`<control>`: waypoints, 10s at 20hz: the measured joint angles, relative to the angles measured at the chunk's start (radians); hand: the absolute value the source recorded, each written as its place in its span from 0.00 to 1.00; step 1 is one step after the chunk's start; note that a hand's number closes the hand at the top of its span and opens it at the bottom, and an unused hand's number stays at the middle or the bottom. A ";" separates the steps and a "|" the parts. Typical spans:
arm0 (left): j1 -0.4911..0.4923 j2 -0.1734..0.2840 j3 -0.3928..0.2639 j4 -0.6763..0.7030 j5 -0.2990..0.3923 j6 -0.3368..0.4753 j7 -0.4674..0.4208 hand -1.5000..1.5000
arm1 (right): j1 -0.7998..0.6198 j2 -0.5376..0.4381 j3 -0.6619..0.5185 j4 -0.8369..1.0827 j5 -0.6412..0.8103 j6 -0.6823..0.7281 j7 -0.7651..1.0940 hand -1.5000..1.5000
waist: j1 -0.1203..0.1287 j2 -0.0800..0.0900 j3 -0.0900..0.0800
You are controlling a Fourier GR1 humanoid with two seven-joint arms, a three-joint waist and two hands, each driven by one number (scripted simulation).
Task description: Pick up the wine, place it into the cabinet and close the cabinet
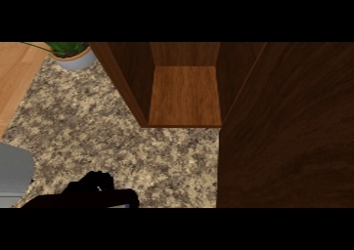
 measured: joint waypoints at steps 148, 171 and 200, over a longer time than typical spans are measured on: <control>-0.539 0.389 -0.608 -0.212 0.397 0.875 0.030 0.00 | -0.050 0.006 0.052 0.009 0.061 0.006 0.019 1.00 | 0.004 -0.002 -0.001; 0.122 0.743 -0.280 -0.671 0.469 0.718 -0.108 0.00 | 0.069 -0.029 0.491 -0.077 -0.003 0.131 0.213 1.00 | 0.013 -0.003 -0.003; 0.488 0.816 0.251 -0.660 0.698 0.202 -0.087 0.00 | -0.904 0.086 0.664 0.559 0.296 -0.485 0.254 1.00 | 0.028 0.003 -0.002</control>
